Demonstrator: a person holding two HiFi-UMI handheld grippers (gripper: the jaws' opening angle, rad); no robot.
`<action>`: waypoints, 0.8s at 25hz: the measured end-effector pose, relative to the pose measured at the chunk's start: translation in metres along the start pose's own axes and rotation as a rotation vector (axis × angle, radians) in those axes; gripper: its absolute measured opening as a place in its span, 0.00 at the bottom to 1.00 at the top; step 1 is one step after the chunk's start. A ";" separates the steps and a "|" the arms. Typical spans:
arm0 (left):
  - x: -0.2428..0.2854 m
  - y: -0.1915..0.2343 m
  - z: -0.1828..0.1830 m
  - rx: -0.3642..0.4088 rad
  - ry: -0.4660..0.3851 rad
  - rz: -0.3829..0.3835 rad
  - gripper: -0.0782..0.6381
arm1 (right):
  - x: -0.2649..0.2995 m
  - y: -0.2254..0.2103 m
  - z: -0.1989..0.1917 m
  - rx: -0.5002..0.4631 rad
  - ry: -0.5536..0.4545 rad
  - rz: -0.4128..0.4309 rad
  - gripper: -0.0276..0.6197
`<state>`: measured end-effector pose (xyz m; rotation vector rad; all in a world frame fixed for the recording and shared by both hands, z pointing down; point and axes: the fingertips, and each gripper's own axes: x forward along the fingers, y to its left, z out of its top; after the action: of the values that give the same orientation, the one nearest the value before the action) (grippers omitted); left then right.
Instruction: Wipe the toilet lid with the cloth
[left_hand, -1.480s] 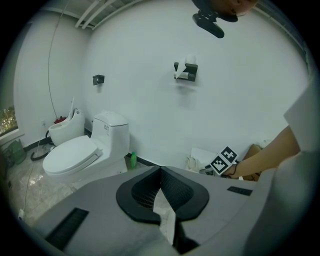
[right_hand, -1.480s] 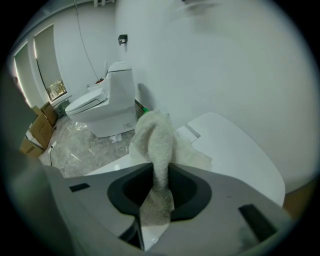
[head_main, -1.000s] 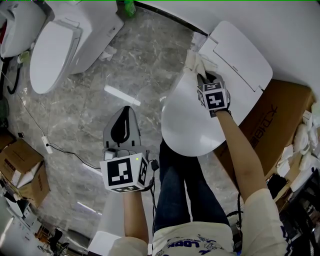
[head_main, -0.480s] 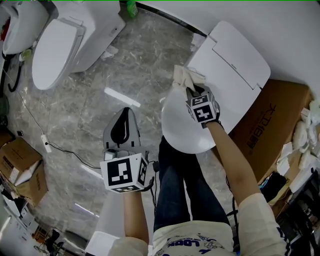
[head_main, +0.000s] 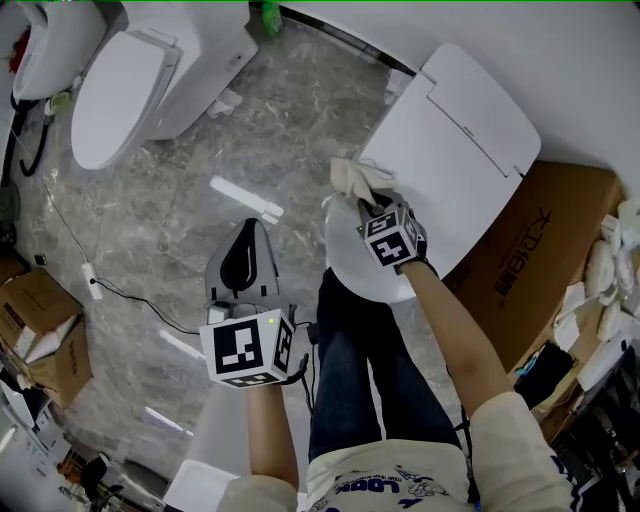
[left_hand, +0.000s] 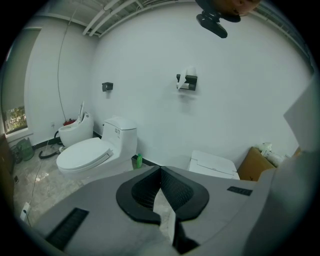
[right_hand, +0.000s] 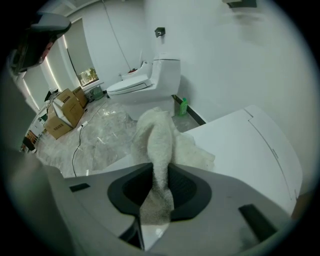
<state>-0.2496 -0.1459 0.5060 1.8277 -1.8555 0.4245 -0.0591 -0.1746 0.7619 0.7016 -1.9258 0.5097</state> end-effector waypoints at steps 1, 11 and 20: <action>-0.003 0.001 -0.001 -0.001 -0.002 0.004 0.11 | -0.001 0.007 -0.003 -0.008 0.001 0.008 0.17; -0.032 0.006 -0.010 -0.011 -0.010 0.041 0.11 | -0.008 0.069 -0.027 -0.120 0.026 0.088 0.17; -0.045 0.002 -0.016 -0.009 -0.010 0.057 0.11 | -0.019 0.121 -0.059 -0.217 0.049 0.193 0.17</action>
<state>-0.2505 -0.0992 0.4947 1.7770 -1.9173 0.4270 -0.0945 -0.0436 0.7642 0.3636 -1.9766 0.4235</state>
